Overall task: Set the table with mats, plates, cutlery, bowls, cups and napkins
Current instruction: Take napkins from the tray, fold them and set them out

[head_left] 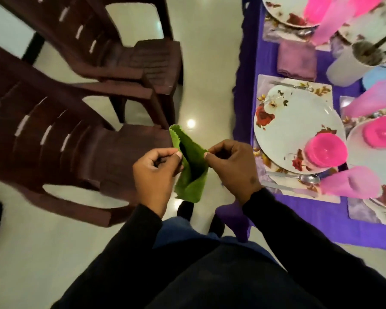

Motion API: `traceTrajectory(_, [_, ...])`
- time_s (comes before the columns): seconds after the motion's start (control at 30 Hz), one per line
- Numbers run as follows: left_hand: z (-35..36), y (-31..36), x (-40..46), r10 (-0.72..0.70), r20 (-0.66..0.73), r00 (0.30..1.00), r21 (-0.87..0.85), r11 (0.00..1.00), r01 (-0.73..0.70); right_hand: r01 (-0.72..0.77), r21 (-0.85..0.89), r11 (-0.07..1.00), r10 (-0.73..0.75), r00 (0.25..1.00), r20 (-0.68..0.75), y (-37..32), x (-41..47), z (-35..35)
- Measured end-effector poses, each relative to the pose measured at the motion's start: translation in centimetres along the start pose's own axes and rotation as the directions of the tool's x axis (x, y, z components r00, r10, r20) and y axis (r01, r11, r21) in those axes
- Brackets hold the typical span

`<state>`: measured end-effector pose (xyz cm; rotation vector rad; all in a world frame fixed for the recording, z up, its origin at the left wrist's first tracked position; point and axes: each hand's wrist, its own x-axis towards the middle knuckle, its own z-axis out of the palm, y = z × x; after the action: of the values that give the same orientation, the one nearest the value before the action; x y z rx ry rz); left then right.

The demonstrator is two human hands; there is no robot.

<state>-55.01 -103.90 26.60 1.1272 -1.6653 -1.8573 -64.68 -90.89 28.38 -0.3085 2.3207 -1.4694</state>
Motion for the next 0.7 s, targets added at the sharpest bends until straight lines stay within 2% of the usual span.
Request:
traceTrajectory(0.07, [0.6, 0.6, 1.9, 0.033, 0.035, 0.999, 0.023, 0.999, -0.034, -0.028, -0.033, 0.999, 0.024, 0.991, -0.131, -0.2, 0.5, -0.1])
traceTrajectory(0.17, [2.0, 1.6, 4.4, 0.061, 0.11, 0.992, 0.048, 0.997, -0.067, -0.085, 0.016, 0.996, 0.086, 0.945, -0.316, 0.0, 1.3, -0.5])
traceTrajectory(0.27, [3.5, 2.1, 5.9, 0.049, 0.191, 0.98, 0.088, 0.994, -0.066, -0.112, 0.044, 0.993, 0.12, 0.892, -0.436, 0.3, 1.6, -1.4])
traceTrajectory(0.4, [5.5, 2.1, 6.3, 0.029, 0.367, 0.93, 0.139, 0.986, -0.086, -0.069, 0.085, 0.994, 0.1, 0.889, -0.447, 0.8, 1.2, -2.7])
traceTrajectory(0.5, [7.9, 2.2, 5.4, -0.036, 0.469, 0.882, 0.162, 0.986, -0.046, -0.06, 0.13, 0.99, 0.109, 0.903, -0.415, 1.3, 1.1, -3.1])
traceTrajectory(0.7, [11.0, 2.8, 3.1, -0.177, 0.541, 0.822, 0.148, 0.982, 0.114, -0.043, 0.16, 0.986, 0.116, 0.869, -0.48, 2.1, 0.5, -3.9])
